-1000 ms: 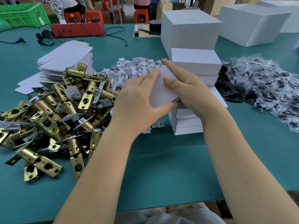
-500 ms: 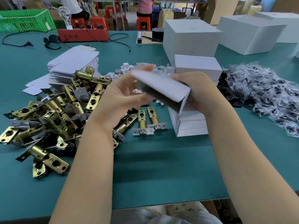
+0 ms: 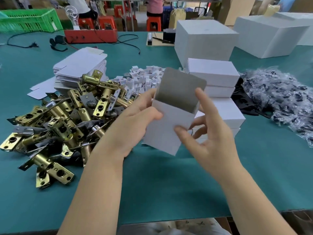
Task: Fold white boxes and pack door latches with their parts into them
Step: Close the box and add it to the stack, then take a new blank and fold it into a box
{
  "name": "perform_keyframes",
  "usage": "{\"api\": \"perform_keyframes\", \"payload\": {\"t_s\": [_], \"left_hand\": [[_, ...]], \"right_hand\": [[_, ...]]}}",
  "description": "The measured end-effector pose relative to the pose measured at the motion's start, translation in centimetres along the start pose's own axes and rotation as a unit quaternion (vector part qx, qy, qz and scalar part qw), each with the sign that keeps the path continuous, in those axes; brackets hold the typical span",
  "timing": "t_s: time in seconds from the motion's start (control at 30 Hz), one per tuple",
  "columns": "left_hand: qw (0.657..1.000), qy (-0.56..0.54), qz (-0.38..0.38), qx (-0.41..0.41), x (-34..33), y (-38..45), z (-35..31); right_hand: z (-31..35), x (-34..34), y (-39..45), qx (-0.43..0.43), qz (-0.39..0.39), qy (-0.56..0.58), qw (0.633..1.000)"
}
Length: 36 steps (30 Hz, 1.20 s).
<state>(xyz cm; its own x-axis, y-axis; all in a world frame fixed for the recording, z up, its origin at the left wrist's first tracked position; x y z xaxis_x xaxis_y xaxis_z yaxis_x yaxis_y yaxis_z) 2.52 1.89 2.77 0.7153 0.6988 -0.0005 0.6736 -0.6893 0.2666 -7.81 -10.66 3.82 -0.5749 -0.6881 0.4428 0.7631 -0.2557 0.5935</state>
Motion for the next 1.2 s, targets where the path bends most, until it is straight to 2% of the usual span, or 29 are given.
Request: {"api": "perform_keyframes", "payload": {"t_s": [0.1, 0.2, 0.33, 0.43, 0.6, 0.7, 0.9, 1.1, 1.2], "left_hand": [[0.995, -0.014, -0.086, 0.046, -0.9, -1.1, 1.6], [0.979, 0.014, -0.195, 0.061, -1.1, -2.0, 1.4], [0.980, -0.014, -0.199, 0.000, -2.7, -1.9, 0.8], [0.976, -0.065, -0.206, 0.010, -3.2, -2.1, 1.5], [0.974, -0.094, -0.204, 0.042, -3.1, -2.4, 2.1], [0.960, -0.108, -0.254, 0.050, -2.4, -2.4, 2.3], [0.922, -0.163, -0.351, -0.023, -1.1, -2.9, 2.0], [0.939, 0.015, -0.320, -0.124, -2.6, -3.2, 0.6], [0.910, 0.179, -0.300, -0.221, -3.4, -3.7, -1.1]], "right_hand": [[-0.2, -0.3, -1.0, 0.011, 0.029, -0.060, 0.998], [-0.8, -0.2, -1.1, -0.032, 0.006, -0.030, 0.999], [-1.5, 0.4, -1.4, -0.070, -0.051, 0.011, 0.996], [-1.8, 0.8, -2.0, -0.085, -0.085, 0.025, 0.992], [-2.3, 0.7, -2.6, -0.099, -0.043, 0.038, 0.993], [-3.3, 0.7, -2.8, -0.114, -0.046, 0.061, 0.990], [-2.5, 1.3, -3.0, -0.097, -0.138, 0.082, 0.982], [-2.6, 1.4, -2.8, -0.081, -0.146, 0.062, 0.984], [-2.6, 0.9, -2.5, -0.065, -0.124, 0.059, 0.988]]}}
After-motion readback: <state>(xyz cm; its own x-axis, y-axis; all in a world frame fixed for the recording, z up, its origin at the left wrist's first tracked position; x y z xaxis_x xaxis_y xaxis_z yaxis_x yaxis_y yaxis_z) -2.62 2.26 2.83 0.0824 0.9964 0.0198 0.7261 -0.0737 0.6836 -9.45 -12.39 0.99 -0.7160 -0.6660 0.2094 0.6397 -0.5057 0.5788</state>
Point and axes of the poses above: each hand's wrist, its own y-axis towards the middle knuckle, its own x-axis out of the back of the hand, z = x × y, the point moved 6 cm from there along y, towards the middle knuckle, and after that the axes turned 5 degrees about -x, right-handed, at the moved point
